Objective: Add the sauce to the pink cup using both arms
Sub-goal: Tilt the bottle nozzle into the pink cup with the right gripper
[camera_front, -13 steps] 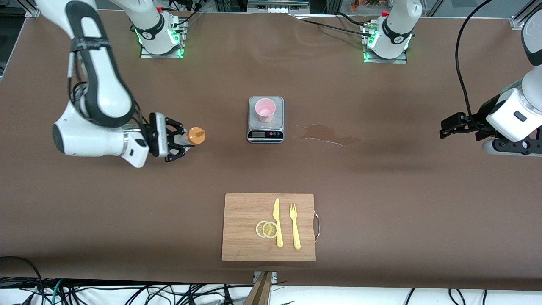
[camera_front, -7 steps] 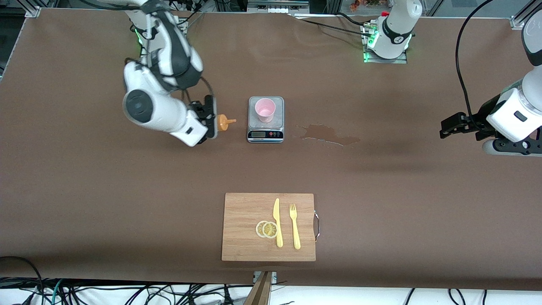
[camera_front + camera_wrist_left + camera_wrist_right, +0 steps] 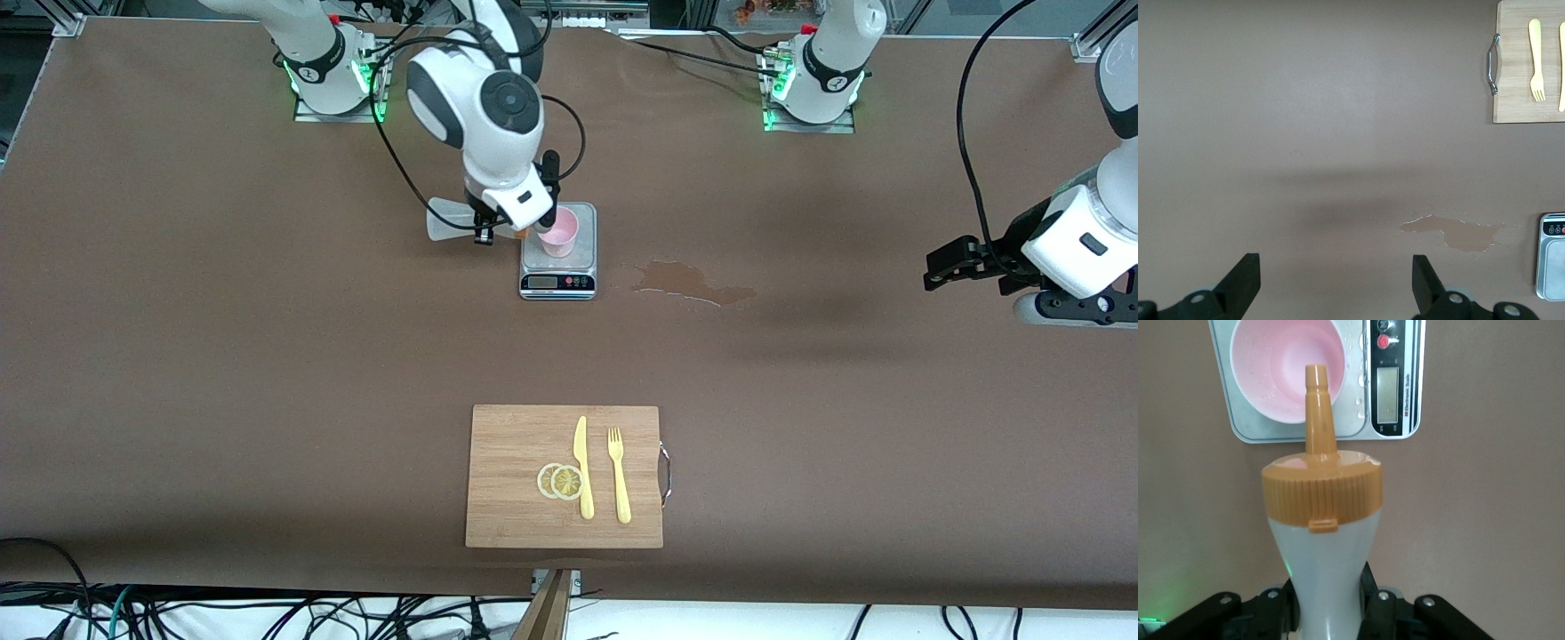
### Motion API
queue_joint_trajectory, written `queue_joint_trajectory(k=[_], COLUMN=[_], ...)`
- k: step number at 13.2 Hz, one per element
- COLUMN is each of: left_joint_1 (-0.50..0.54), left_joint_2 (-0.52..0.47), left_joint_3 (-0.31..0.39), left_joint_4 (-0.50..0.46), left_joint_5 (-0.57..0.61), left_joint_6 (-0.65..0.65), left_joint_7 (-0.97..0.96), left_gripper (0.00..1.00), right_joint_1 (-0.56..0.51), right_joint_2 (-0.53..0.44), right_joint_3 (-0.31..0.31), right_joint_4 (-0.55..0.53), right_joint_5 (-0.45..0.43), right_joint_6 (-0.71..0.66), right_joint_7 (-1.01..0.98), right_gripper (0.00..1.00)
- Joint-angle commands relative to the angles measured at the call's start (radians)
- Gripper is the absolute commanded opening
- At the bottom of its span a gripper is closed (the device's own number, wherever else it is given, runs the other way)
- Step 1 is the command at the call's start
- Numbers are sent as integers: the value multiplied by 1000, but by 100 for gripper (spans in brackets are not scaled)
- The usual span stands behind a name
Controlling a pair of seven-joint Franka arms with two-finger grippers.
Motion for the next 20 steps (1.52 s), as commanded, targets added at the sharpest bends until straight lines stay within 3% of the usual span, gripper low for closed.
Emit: queue_joint_trajectory(k=[1,9,14,20], left_joint_1=[8,8,8,8], left_joint_2=[4,4,4,4], left_joint_3=[-2,-4,-2,-4], left_joint_4=[18,17,18,18], left_joint_5=[-10,-10,-10,-10], left_joint_6=[-18,-18,-18,-18], left_joint_7=[19,19,19,19], left_gripper=[100,100,100,100], right_joint_1=[43,135,129,117], right_joint_2=[-12,3,6,-53], right_joint_3=[-12,-13,-21,-35], right_joint_4=[-7,-1,2,-42], right_joint_5=[-89,-242,-223,-130], right_joint_6=[-52,-141,-131,-48], right_joint_7=[62,157,168,165], right_gripper=[16,16,16,16])
